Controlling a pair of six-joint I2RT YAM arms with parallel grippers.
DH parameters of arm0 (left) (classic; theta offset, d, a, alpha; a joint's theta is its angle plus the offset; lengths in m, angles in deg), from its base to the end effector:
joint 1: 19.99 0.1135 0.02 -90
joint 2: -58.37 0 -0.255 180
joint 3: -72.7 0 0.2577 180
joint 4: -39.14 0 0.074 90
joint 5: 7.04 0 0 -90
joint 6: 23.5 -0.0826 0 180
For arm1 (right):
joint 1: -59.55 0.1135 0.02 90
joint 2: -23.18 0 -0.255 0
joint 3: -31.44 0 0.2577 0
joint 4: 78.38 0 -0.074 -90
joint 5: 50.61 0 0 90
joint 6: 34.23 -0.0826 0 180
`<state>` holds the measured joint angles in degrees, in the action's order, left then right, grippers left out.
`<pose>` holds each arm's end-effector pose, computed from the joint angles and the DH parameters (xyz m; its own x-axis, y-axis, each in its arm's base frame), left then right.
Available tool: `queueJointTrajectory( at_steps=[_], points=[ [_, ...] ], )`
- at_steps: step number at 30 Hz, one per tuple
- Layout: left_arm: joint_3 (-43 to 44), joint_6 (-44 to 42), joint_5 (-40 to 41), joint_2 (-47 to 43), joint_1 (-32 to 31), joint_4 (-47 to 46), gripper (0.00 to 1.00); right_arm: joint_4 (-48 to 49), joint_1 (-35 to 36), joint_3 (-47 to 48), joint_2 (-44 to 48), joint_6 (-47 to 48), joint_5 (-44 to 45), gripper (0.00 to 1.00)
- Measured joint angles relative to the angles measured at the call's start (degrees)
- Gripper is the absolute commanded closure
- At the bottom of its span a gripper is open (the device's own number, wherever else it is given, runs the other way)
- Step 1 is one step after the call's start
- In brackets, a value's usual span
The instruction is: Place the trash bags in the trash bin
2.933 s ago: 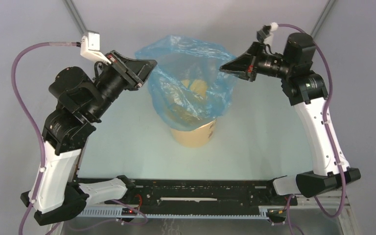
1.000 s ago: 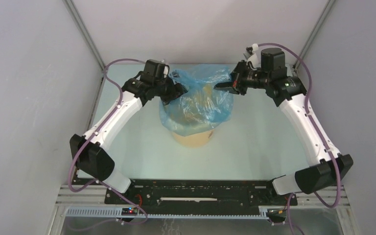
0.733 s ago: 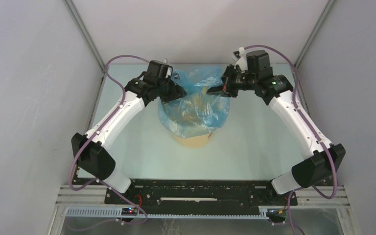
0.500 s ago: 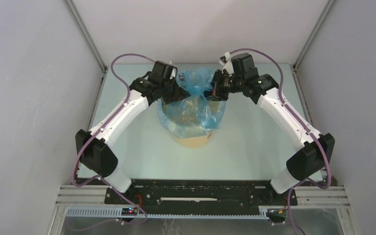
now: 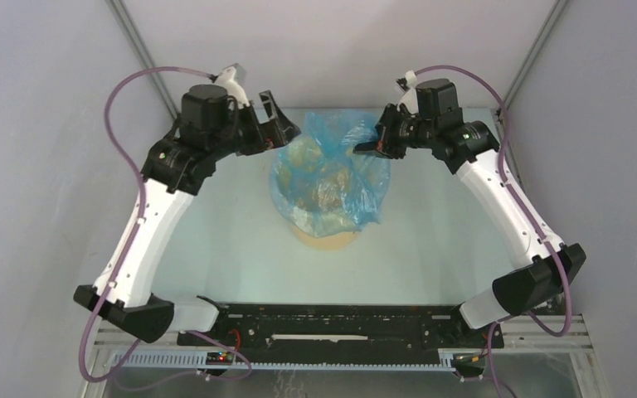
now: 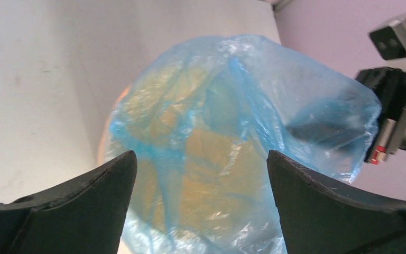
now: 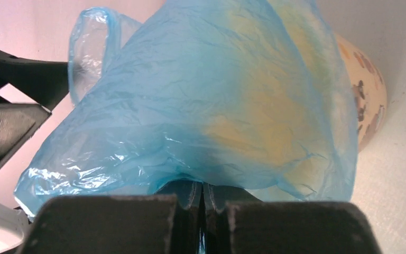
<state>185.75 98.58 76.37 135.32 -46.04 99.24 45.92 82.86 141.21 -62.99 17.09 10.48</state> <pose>0.2772 -0.1461 0.4503 -0.5913 -0.2982 -0.7493 0.2554 0.8121 -0.5247 0.3176 0.1803 0.3934 -0.8325 0.2370 -0.5008 -0.2590 0.6325 0.7300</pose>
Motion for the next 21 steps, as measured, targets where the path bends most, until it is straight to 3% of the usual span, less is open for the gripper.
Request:
queueJointTrajectory(
  at_steps=[6, 12, 21],
  points=[
    [-2.8, -0.5, 4.4, -6.0, 5.2, 3.1, 0.04, -1.9, 6.5, 6.9, -3.4, 2.3, 5.6, 1.00],
    [-8.3, 0.2, 5.0, -11.7, 5.8, 4.2, 0.05, -3.0, 14.9, 12.9, -12.2, 4.1, 17.0, 1.00],
    [-13.0, 0.9, 5.0, -14.9, 5.8, 6.4, 0.06, -4.0, 21.5, 12.3, -23.5, 6.6, 35.0, 1.00]
  ],
)
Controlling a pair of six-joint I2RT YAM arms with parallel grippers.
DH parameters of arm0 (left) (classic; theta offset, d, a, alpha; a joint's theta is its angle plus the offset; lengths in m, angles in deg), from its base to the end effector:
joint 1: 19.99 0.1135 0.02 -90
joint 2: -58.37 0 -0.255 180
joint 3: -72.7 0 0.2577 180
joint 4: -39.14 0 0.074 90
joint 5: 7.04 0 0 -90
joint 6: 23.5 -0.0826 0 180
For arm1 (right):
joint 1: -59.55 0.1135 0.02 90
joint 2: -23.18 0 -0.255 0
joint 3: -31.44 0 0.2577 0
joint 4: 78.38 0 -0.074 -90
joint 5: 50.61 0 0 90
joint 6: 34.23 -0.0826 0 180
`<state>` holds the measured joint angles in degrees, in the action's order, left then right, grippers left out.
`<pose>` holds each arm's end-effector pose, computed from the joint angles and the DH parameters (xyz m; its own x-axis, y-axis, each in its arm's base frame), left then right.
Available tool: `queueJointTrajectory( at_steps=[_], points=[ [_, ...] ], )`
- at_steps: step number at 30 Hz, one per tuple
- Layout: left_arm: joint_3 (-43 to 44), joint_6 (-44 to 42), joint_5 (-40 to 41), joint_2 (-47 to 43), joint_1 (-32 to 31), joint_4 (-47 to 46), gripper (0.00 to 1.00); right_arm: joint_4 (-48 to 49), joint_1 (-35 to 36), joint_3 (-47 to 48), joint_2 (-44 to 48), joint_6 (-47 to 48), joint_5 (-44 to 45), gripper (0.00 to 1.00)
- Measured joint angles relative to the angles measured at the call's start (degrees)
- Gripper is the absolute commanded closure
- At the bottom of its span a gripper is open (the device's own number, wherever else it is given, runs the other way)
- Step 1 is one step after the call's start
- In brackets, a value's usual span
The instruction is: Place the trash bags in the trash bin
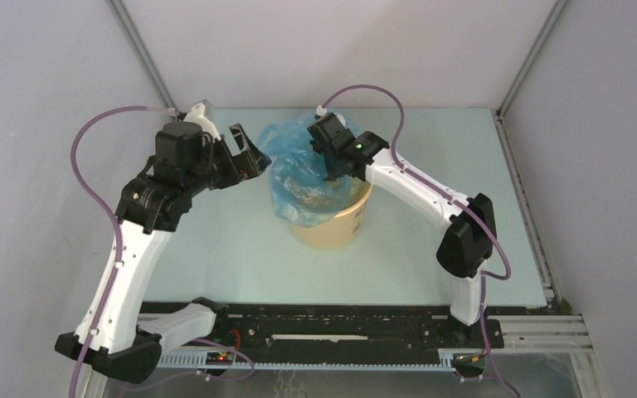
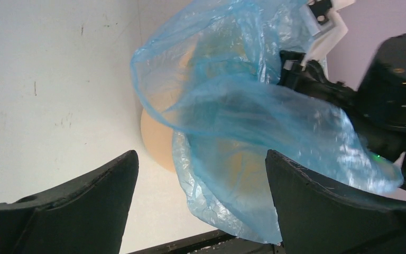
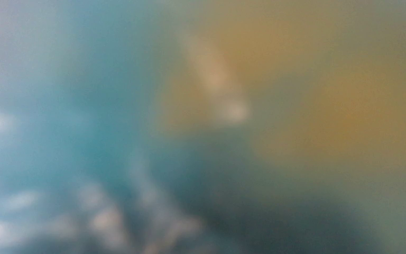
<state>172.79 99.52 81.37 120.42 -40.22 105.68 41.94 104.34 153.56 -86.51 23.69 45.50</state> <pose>0.2254 -0.0855 0.4228 -0.5762 -0.3682 -0.7297 0.0650 0.8693 -0.4900 0.3352 0.3203 0.2944 -0.7864 -0.0365 -0.6167 -0.2733 0.9158 0.2943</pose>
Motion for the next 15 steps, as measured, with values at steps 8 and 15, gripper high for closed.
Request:
queueJointTrajectory(
  at_steps=[8, 15],
  points=[
    [-0.9, -0.1, 0.6, -2.3, 0.0, 1.6, 0.06, 2.6, -0.7, -9.0, -1.8, 2.3, 7.5, 1.00],
    [-0.8, -0.1, 1.0, -2.6, 0.0, 2.9, 0.11, 10.2, -1.6, -12.8, -2.5, 5.0, 9.2, 1.00]
  ],
)
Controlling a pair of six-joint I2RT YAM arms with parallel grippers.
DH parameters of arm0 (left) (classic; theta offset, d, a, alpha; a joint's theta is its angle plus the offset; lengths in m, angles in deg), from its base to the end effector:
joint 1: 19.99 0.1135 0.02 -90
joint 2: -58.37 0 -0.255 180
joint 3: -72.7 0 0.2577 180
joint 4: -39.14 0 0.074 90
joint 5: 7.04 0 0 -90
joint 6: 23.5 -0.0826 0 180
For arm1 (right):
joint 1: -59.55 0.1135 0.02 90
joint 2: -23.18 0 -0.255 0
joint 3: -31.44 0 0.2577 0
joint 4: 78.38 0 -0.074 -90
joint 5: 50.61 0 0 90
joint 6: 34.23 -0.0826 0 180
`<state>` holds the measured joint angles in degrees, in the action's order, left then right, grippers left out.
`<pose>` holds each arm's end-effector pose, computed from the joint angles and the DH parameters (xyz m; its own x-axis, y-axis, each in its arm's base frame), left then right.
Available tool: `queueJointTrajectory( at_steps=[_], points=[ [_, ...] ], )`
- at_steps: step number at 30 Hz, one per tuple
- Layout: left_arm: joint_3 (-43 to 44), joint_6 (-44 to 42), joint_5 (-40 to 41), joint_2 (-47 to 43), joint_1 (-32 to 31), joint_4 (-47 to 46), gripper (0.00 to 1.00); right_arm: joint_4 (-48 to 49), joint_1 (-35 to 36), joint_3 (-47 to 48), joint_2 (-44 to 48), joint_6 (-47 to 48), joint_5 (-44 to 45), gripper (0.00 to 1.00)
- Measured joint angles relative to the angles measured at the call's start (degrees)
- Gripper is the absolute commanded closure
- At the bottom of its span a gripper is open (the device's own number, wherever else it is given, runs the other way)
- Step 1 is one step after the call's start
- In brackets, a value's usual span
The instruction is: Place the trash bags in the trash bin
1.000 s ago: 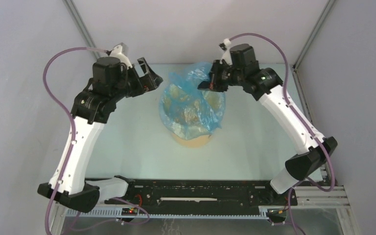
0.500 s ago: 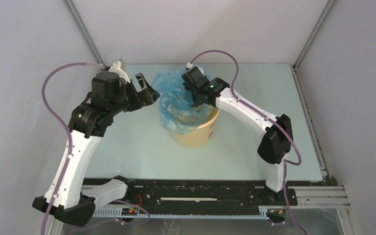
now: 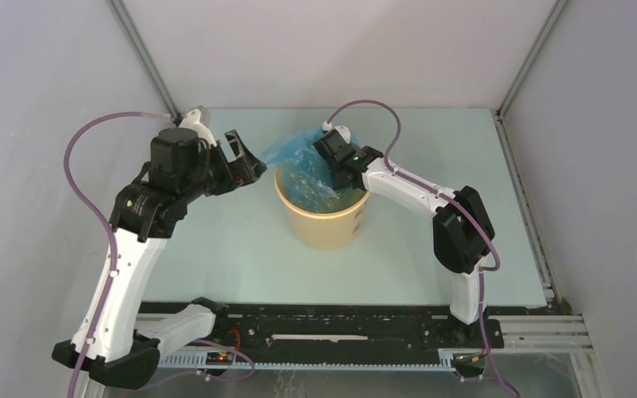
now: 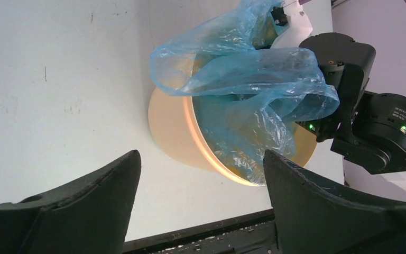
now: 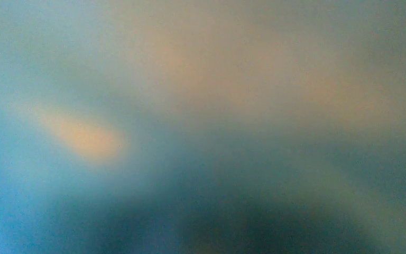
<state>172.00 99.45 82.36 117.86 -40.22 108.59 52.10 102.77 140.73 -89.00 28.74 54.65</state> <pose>0.2104 -0.0785 0.4207 -0.5821 -0.3651 -0.7265 0.0449 0.8777 -0.4771 0.3555 0.3042 0.2149 -0.7614 -0.1139 -0.6382 -0.2218 0.9708 0.0914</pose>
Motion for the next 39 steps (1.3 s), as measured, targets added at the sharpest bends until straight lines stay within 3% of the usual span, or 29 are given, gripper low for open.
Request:
queueJointTrajectory(
  at_steps=[4, 9, 13, 20, 25, 28, 30, 36, 39],
  points=[
    [0.3, 0.3, -0.7, 0.6, 0.3, 0.3, 0.14, 0.2, -0.3, 0.7, -0.4, 1.0, -1.0, 1.00],
    [-0.1, 6.0, -7.5, 2.1, 5.0, -1.6, 0.30, -3.0, -0.9, 2.2, 0.3, 1.2, -5.0, 1.00],
    [-6.5, 14.4, -16.0, 1.9, 12.1, -8.6, 0.15, -5.7, -1.5, 3.7, 3.0, 1.2, -10.5, 1.00],
    [-12.6, 24.3, -25.0, 6.2, 14.7, -16.8, 0.10, -7.0, -3.9, 5.8, 10.4, 0.0, -17.4, 1.00],
    [-14.4, 25.9, -26.6, 6.6, 14.3, -20.9, 0.16, -7.0, -5.0, 5.8, 12.0, -0.5, -20.1, 1.00],
    [-16.4, 26.6, -26.6, 7.9, 14.2, -22.8, 0.27, -7.0, -5.1, 5.7, 12.0, -0.5, -21.2, 1.00],
    [-16.6, 27.1, -26.7, 9.8, 14.2, -23.6, 0.39, -6.7, -5.1, 5.7, 12.0, -0.5, -21.8, 1.00],
    [-16.5, 26.0, -26.0, 13.5, 14.2, -26.3, 0.98, -0.2, -5.0, 3.0, 12.0, -0.5, -24.4, 1.00],
    [-16.2, 22.7, -23.3, 13.8, 13.8, -25.3, 1.00, 6.4, -4.7, -1.3, 12.0, -0.4, -24.4, 1.00]
  ],
)
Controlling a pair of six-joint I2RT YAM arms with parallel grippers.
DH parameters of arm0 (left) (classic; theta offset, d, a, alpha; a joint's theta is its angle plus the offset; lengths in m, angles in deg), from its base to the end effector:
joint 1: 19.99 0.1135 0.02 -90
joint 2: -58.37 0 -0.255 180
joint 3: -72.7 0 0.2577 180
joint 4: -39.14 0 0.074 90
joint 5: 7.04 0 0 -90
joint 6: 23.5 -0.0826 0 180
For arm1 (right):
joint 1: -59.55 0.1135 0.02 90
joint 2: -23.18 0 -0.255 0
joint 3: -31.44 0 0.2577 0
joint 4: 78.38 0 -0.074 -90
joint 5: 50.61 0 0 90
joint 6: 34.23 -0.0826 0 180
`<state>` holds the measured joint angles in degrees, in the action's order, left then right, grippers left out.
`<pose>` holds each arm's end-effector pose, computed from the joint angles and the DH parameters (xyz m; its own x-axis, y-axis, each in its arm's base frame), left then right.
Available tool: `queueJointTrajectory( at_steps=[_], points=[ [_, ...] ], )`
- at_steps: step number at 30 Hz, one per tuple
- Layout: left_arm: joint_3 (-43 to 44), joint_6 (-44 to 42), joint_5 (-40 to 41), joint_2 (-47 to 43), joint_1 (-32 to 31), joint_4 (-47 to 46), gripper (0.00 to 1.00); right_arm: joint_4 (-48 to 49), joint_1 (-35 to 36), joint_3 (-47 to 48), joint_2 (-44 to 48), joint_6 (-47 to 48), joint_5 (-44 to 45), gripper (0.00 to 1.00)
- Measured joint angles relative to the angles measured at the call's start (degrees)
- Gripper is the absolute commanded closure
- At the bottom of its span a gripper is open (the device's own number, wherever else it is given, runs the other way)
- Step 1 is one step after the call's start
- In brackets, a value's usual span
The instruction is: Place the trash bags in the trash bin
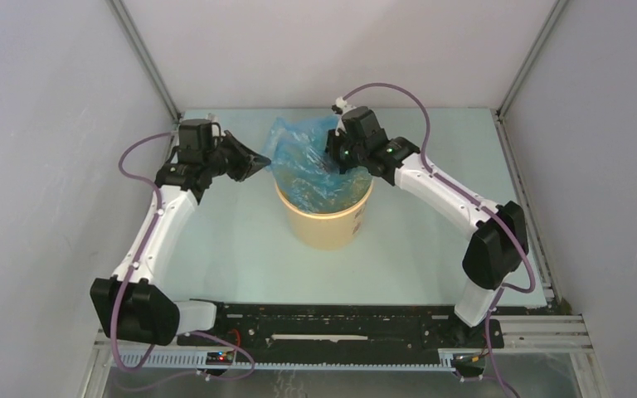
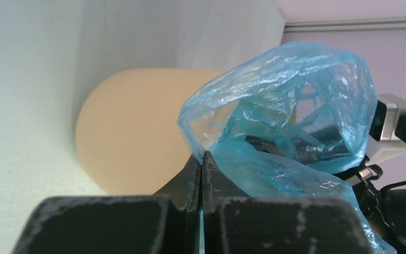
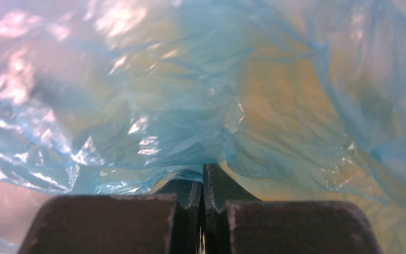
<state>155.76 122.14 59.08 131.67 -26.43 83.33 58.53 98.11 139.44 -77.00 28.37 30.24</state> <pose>0.3182 -0.0696 0.3169 -0.6757 -0.6834 -0.2766 -0.2186 0.5440 -0.8101 0.3416 0.2891 0.3097 -0.7308 -0.0015 -0.6826 -0.4287 0.7792 0.4572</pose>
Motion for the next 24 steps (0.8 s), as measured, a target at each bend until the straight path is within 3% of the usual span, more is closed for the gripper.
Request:
queueJointTrajectory(
  at_steps=[8, 13, 24],
  points=[
    [0.0, -11.7, 8.0, -8.1, -3.3, 3.3, 1.00, 5.5, -0.2, -2.3, -0.1, -2.3, 1.2, 1.00],
    [-1.9, -13.7, 9.9, -15.4, -4.3, 1.4, 1.00, 6.3, -2.4, -2.1, 1.0, -8.0, 0.2, 1.00],
    [-6.3, -19.2, 13.7, -17.8, -10.3, 0.9, 1.00, 7.6, -8.0, -2.3, 3.2, -26.2, -12.2, 1.00]
  ],
)
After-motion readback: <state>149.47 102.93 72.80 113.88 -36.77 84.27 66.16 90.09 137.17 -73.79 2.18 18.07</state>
